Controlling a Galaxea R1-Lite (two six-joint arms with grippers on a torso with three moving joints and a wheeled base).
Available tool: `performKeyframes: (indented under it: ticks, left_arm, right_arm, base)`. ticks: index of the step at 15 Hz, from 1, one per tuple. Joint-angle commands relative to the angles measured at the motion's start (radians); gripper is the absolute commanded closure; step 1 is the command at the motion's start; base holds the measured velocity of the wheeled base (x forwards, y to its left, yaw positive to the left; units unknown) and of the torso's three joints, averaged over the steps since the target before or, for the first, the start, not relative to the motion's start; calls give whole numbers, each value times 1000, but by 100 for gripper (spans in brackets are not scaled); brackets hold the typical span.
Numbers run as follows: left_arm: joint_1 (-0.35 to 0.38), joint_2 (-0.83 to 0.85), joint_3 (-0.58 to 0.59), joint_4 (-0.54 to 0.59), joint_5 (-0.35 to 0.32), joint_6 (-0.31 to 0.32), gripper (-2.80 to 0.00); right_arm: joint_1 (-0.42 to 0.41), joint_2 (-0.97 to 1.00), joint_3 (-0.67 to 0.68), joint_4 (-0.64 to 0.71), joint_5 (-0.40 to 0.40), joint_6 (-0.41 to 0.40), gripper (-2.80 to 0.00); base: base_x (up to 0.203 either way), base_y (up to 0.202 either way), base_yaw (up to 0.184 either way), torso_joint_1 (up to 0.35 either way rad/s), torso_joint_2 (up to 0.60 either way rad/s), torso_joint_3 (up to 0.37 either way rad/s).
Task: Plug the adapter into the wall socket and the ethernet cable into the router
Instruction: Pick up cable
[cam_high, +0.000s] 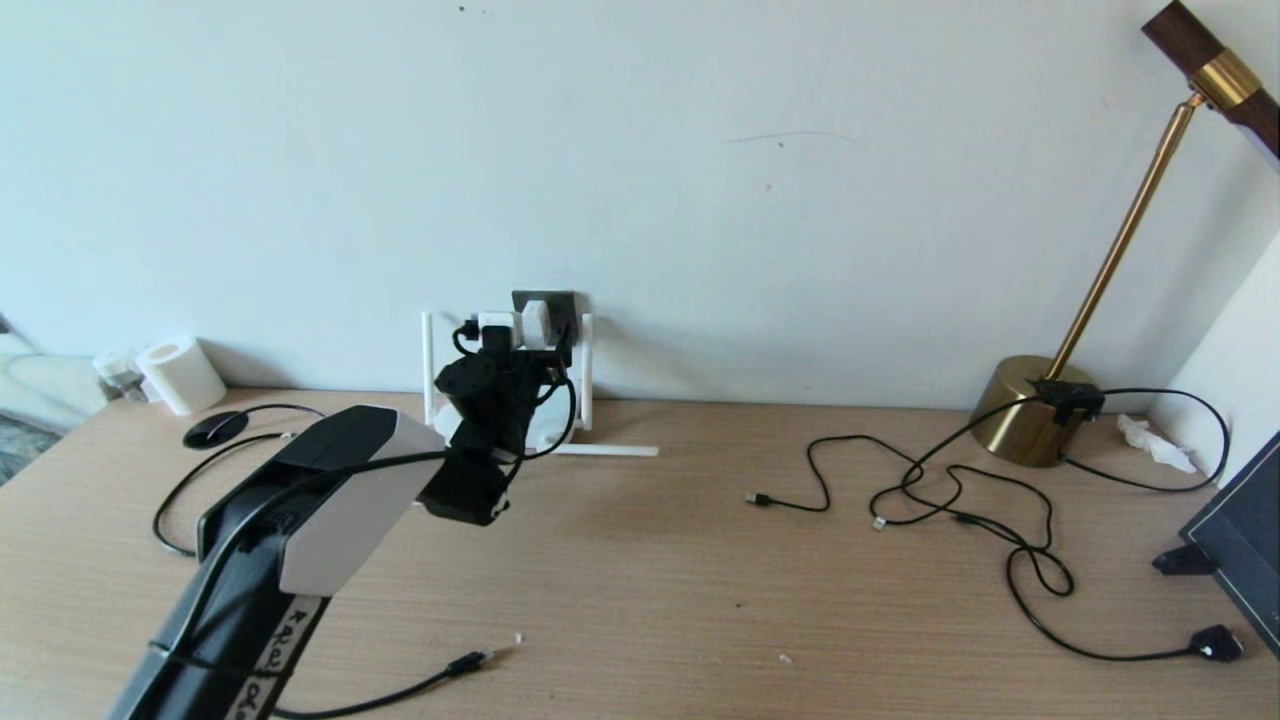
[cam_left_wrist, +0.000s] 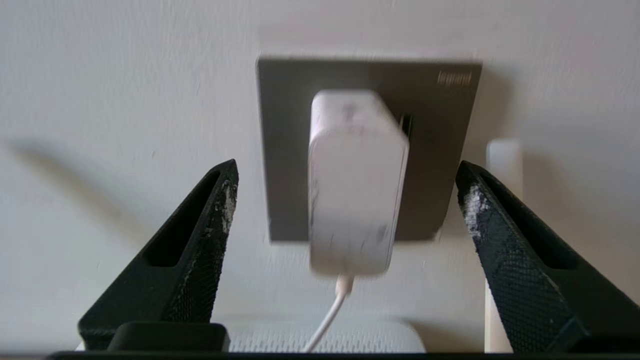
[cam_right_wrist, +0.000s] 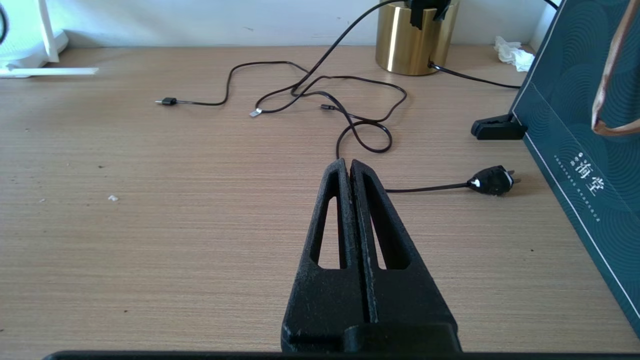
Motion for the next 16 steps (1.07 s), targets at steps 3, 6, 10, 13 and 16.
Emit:
performKeyframes:
  ticks: [3, 6, 10, 13, 16]
  left_arm:
    - [0, -202, 320, -51, -29, -3, -280]
    - [0, -369, 514, -88, -45, -4, -280]
    - [-4, -641, 785, -104, -75, -3, 0]
    - [3, -866, 878, -54, -144, 1, 0]
    - [6, -1129, 888, 375, -301, 16, 0]
  right_arm:
    - [1, 0, 0, 0, 0, 0, 0]
    - [1, 0, 0, 0, 0, 0, 0]
    - [1, 0, 0, 0, 0, 0, 0]
    - [1, 0, 0, 0, 0, 0, 0]
    - [1, 0, 0, 0, 0, 0, 0]
  base:
    - [0, 0, 0, 0, 0, 0]
    - [0, 0, 0, 0, 0, 0]
    - [0, 0, 0, 0, 0, 0]
    - [0, 0, 0, 0, 0, 0]
    - [0, 0, 0, 0, 0, 0]
